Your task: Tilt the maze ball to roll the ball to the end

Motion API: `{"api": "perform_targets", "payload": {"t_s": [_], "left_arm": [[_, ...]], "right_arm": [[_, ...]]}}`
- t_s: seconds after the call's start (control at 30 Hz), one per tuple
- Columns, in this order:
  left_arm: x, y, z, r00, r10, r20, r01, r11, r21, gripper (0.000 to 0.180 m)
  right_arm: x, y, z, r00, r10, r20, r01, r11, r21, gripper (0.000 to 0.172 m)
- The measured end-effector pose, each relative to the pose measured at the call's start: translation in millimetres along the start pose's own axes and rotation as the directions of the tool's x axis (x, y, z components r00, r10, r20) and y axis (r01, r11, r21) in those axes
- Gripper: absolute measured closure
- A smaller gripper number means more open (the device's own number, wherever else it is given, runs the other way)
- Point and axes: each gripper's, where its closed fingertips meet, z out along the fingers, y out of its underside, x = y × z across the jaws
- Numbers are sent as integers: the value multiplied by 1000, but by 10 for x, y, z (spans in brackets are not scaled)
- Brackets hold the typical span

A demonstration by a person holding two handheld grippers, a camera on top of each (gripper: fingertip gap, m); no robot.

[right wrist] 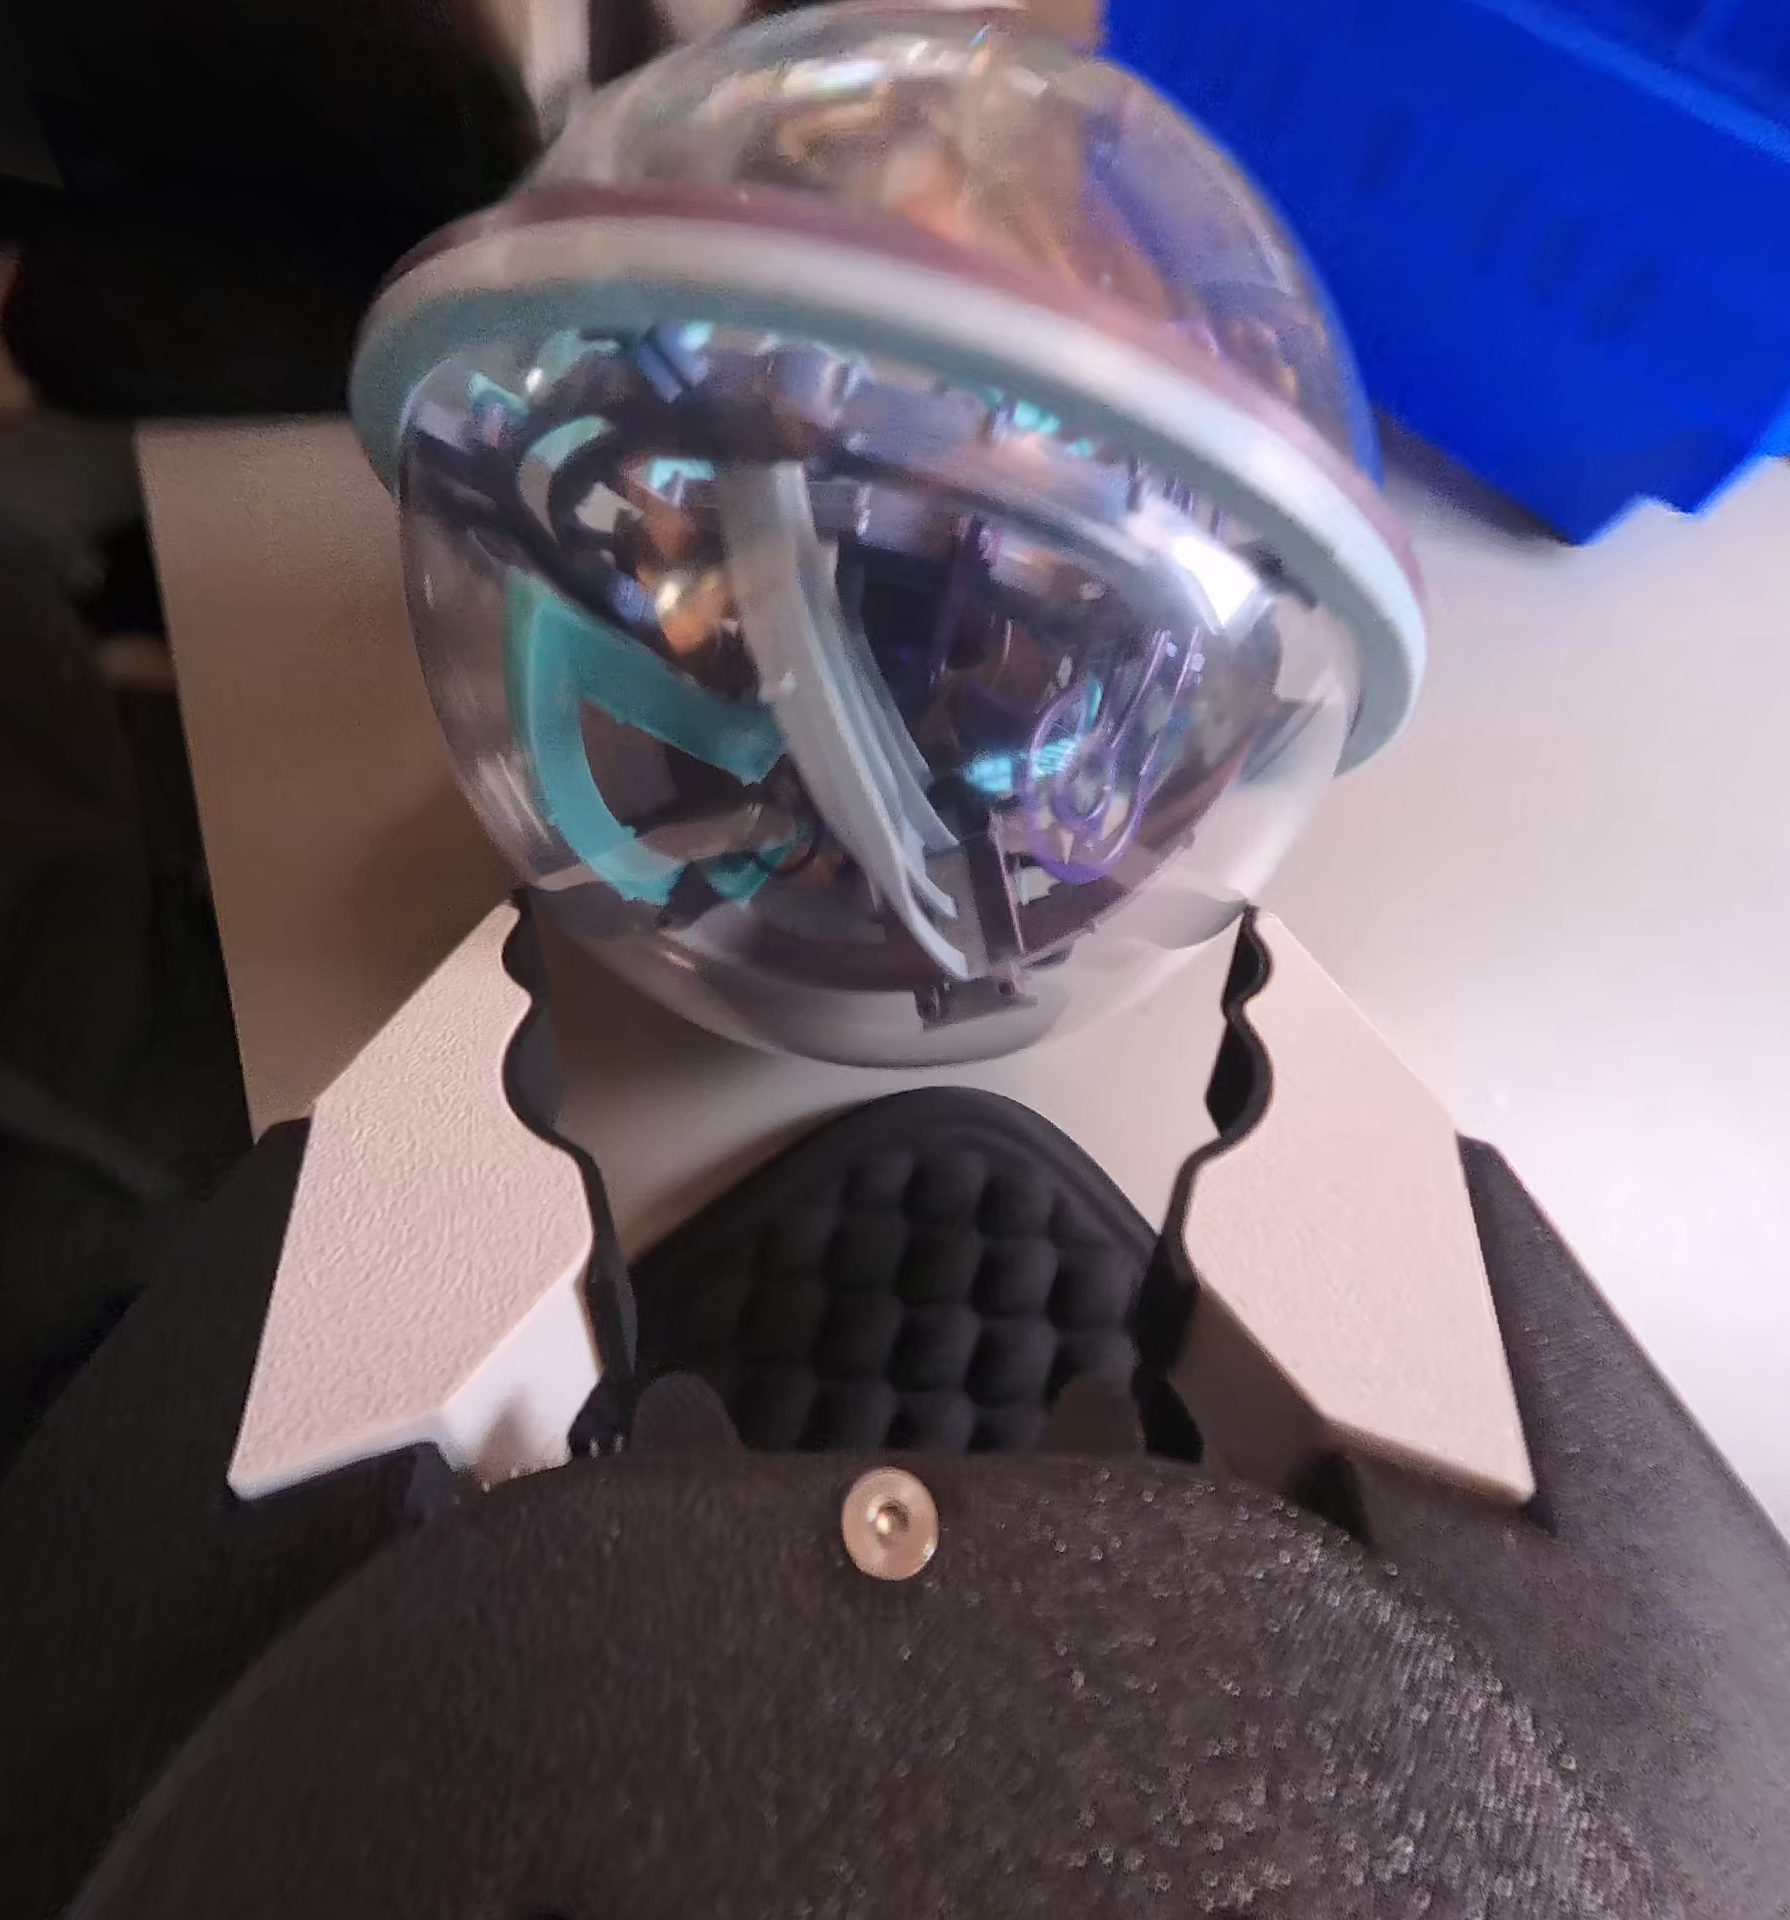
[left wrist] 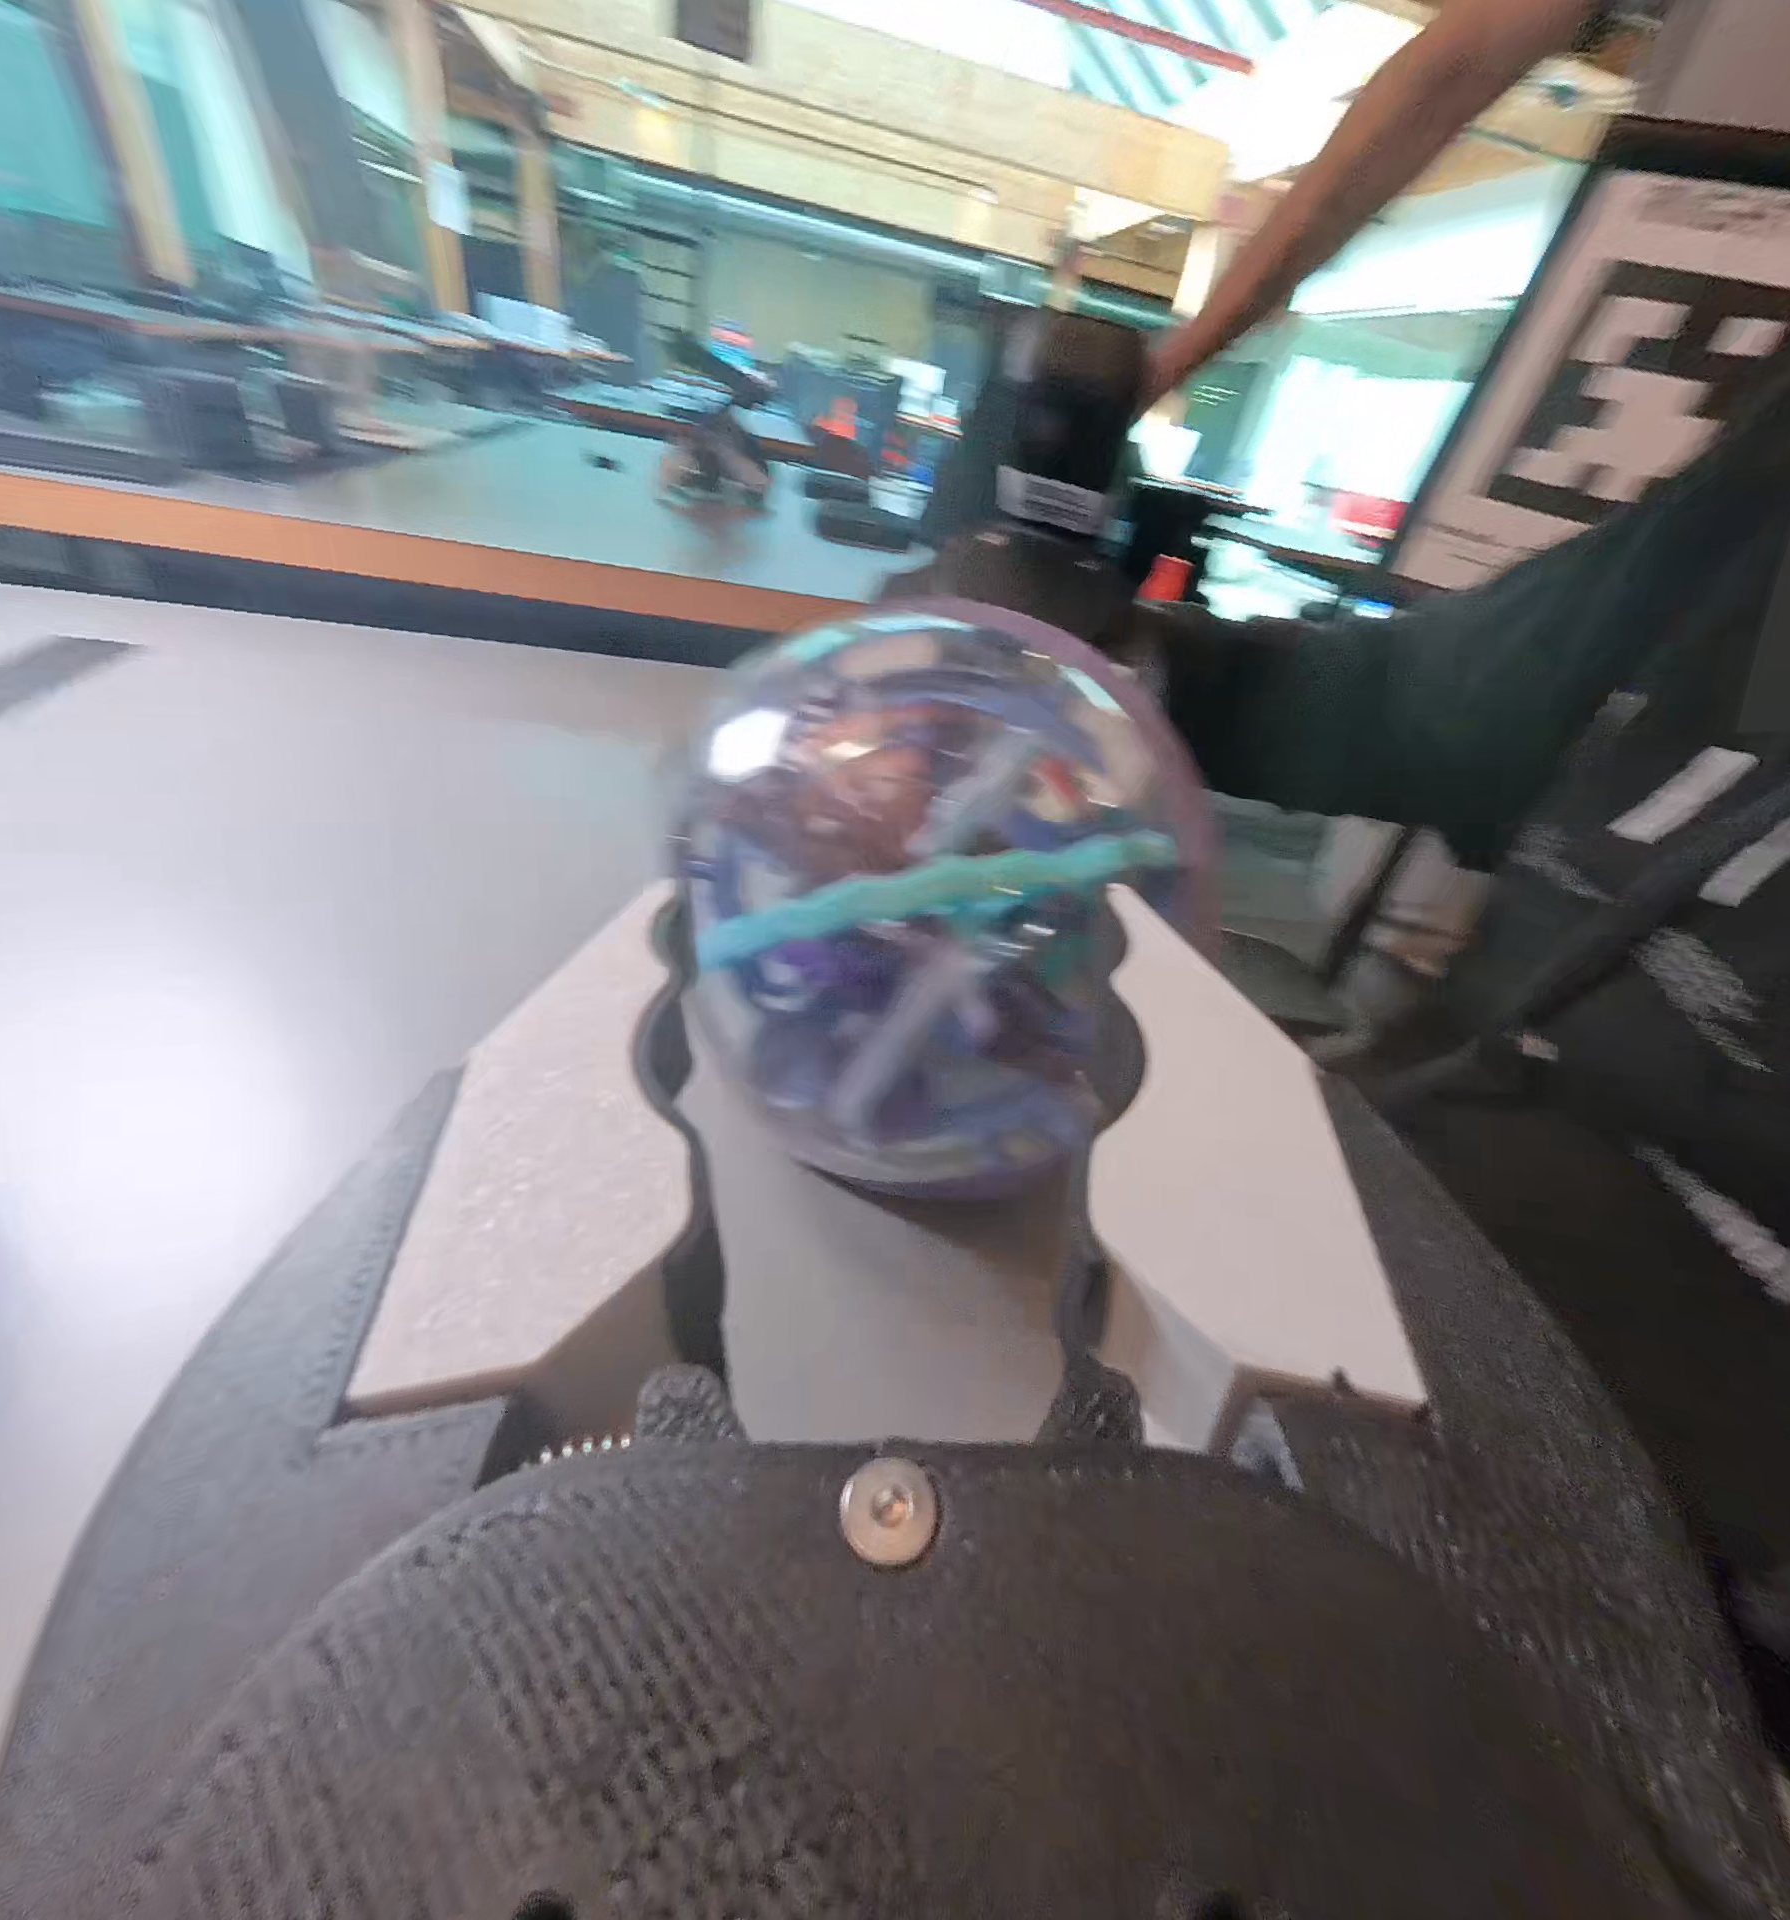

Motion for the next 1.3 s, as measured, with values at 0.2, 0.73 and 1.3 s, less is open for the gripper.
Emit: {"api": "perform_targets", "payload": {"t_s": [0.2, 0.73, 1.3], "left_arm": [[-205, 153, 68, 998, 7, -62, -11, 998, -67, 56], [-157, 340, -41, 990, 12, 143, 0, 996, -85, 47], [64, 394, -115, 906, 47, 421, 2, 993, -114, 45]], "right_arm": [[7, -108, 89, 993, -21, 116, 20, 1000, 9, 48], [315, -411, 169, 979, 96, 178, -107, 993, 54, 60], [42, -645, 211, 969, 226, 99, -240, 955, 172, 50]]}}
